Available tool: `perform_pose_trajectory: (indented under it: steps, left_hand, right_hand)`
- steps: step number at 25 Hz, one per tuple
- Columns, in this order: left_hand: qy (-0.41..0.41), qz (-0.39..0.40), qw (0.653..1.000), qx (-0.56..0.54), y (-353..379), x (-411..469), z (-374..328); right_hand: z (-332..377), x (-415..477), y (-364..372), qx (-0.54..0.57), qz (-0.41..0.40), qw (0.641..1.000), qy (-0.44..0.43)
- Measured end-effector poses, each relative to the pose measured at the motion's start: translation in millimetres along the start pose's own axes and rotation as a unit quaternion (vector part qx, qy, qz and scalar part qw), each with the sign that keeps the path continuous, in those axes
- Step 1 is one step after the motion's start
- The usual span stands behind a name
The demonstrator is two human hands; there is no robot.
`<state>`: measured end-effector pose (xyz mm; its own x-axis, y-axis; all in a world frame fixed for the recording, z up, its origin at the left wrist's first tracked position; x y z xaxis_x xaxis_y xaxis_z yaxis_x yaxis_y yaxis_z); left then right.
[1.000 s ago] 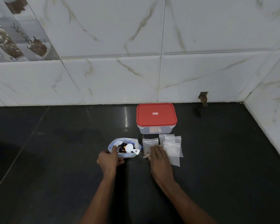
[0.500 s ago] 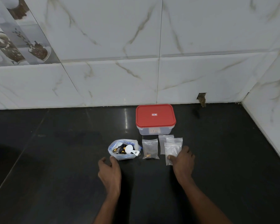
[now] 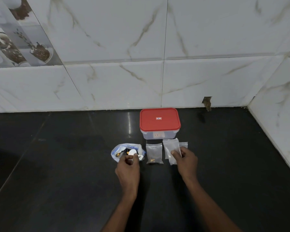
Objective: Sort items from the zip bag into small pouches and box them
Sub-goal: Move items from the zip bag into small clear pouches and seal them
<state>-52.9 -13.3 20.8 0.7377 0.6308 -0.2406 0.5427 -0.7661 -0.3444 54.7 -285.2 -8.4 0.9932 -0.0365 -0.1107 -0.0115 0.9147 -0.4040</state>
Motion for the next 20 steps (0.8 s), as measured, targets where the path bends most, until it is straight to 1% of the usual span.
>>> perform_pose_trajectory:
  steps: [1,2,4,6,7,10,12,14,15,16,18,20]
  left_hand:
    - [0.011,0.034,0.999,0.007,10.4,5.3,-5.4]
    - [0.013,0.084,0.996,-0.004,24.6,10.4,-10.2]
    - [-0.019,0.195,0.976,-0.095,55.7,11.9,-17.8]
    - [-0.078,0.249,0.946,-0.192,75.4,8.9,-23.5]
    - [-0.107,0.261,0.936,-0.210,81.3,8.2,-22.3]
    - [-0.156,0.271,0.915,-0.253,86.9,5.6,-19.2]
    - [-0.163,0.267,0.911,-0.268,81.6,5.6,-15.4]
    - [-0.154,0.255,0.923,-0.242,73.4,6.4,-11.5]
    - [-0.143,0.248,0.932,-0.221,69.8,7.3,-10.6]
    - [-0.132,0.240,0.941,-0.199,66.9,7.2,-11.0]
    - [-0.109,0.225,0.958,-0.142,64.3,5.3,-13.3]
    - [-0.083,0.229,0.965,-0.098,64.9,-1.1,-19.0]
  right_hand:
    - [10.6,-3.5,4.8,0.007,0.009,0.999,-0.031]
    - [20.6,-7.8,10.0,0.009,0.016,0.998,-0.065]
    - [38.5,-18.9,20.5,-0.005,0.021,0.992,-0.126]
    - [52.1,-29.0,30.6,-0.035,0.018,0.984,-0.172]
    - [55.5,-32.2,34.3,-0.049,0.016,0.982,-0.184]
    - [50.1,-36.8,39.1,-0.057,0.017,0.980,-0.188]
    - [49.9,-39.0,42.0,-0.041,0.050,0.981,-0.185]
    - [49.2,-39.3,50.9,-0.042,0.129,0.977,-0.167]
    - [47.9,-38.6,53.1,-0.035,0.164,0.976,-0.142]
    - [47.9,-36.7,51.2,-0.003,0.179,0.978,-0.110]
    - [53.6,-31.3,45.4,0.056,0.181,0.980,-0.063]
    - [66.4,-27.4,46.6,0.021,0.188,0.980,-0.058]
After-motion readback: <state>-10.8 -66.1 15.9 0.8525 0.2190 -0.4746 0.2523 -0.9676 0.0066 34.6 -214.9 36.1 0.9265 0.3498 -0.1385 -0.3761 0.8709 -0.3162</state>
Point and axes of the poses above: each hand's wrist, its own x-axis towards the middle knuckle, its own y-axis out of the palm, z = x × y, the point moved 10 cm from there along x, towards the middle knuckle, and after that the axes turned 10 degrees about z, right-handed, at the moved point
